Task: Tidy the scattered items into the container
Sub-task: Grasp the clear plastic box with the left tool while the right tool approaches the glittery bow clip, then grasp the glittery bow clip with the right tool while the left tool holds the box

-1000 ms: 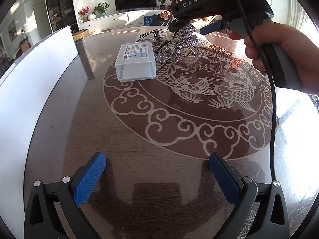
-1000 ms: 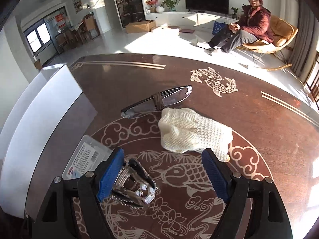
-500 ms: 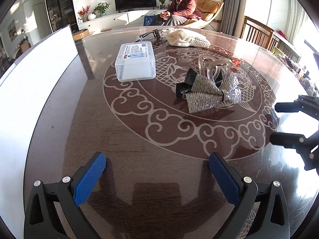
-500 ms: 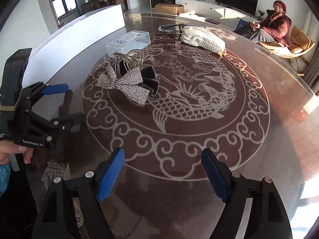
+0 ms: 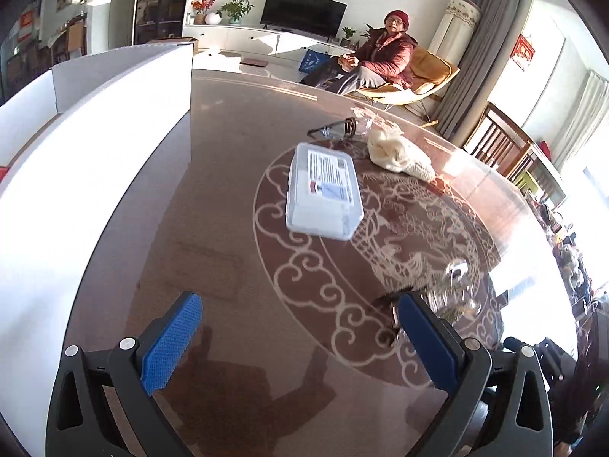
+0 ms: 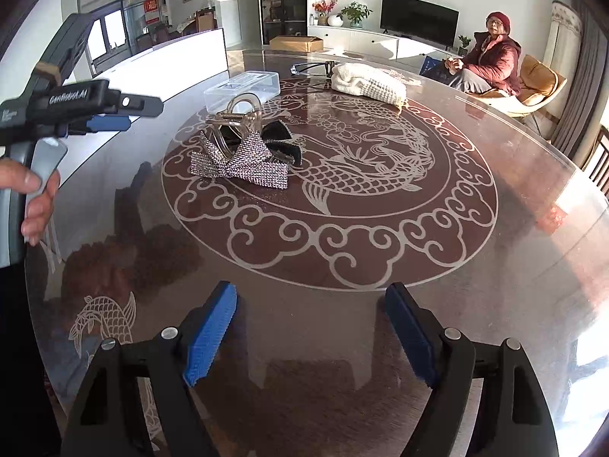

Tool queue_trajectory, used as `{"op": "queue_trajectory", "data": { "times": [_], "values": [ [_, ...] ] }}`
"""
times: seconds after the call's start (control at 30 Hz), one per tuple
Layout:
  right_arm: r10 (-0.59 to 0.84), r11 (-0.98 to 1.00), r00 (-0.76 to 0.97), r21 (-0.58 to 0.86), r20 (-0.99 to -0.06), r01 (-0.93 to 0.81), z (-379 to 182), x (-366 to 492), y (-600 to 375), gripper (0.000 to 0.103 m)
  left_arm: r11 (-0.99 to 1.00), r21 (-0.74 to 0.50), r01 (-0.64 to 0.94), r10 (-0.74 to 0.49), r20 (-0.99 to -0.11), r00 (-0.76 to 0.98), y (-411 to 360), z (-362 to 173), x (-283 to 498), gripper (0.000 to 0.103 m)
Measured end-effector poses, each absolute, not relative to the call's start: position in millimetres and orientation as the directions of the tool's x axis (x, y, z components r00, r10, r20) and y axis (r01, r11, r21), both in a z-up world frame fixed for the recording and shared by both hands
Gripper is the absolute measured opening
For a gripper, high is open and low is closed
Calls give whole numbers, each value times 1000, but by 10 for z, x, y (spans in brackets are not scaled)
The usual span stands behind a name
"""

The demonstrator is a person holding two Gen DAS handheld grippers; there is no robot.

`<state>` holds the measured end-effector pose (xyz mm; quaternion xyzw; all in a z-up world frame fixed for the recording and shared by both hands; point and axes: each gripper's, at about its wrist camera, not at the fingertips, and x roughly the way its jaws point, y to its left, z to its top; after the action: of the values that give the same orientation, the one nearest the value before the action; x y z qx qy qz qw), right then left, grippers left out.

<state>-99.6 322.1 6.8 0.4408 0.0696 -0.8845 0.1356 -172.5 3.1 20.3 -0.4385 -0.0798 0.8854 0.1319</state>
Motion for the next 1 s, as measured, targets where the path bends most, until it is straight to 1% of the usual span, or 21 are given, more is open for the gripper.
{"op": "queue_trajectory", "data": {
  "times": [0.07,0.13,0.3,0.37,0.4,0.43,0.47,0.57,0.67,0.83,1.0],
  "values": [
    [-178,-954,-575,-4,-799,301,69,-997,3224,81,-941,-264,-210,338,-753,-565,151,279,-2004,103],
    [-178,-954,-575,-5,-799,301,65,-1003,3222,81,-942,-235,-240,331,-776,-537,325,252,-2284,103],
    [-178,-954,-575,-5,-799,301,66,-1001,3222,81,-962,-126,-242,228,-860,-457,641,-107,-2781,103],
    [-178,-954,-575,-5,-799,301,63,-1004,3223,81,-963,-119,-242,224,-856,-467,657,-176,-2838,103],
    [-178,-954,-575,-5,-799,301,61,-1006,3224,81,-964,-115,-240,223,-840,-494,642,-172,-2835,95],
    [-178,-954,-575,-5,-799,301,64,-1001,3222,81,-968,-95,-233,207,-827,-522,621,-153,-2820,71],
    [-178,-954,-575,-5,-799,301,66,-1000,3221,81,-971,-72,-227,186,-825,-534,601,-140,-2806,62],
    [-177,-954,-575,-5,-799,301,66,-999,3221,81,-967,-117,-226,223,-818,-530,439,-109,-2681,62],
    [-177,-954,-575,-5,-799,301,66,-998,3221,81,-968,-94,-232,207,-824,-528,248,-86,-2343,62],
    [-177,-954,-575,-5,-799,301,66,-997,3220,81,-971,-118,-206,208,-841,-500,-83,-90,-1609,62],
    [-173,-955,-576,-6,-799,296,61,-1015,3215,81,-976,-140,-165,207,-827,-522,-205,-124,-1313,62]
  ]
}}
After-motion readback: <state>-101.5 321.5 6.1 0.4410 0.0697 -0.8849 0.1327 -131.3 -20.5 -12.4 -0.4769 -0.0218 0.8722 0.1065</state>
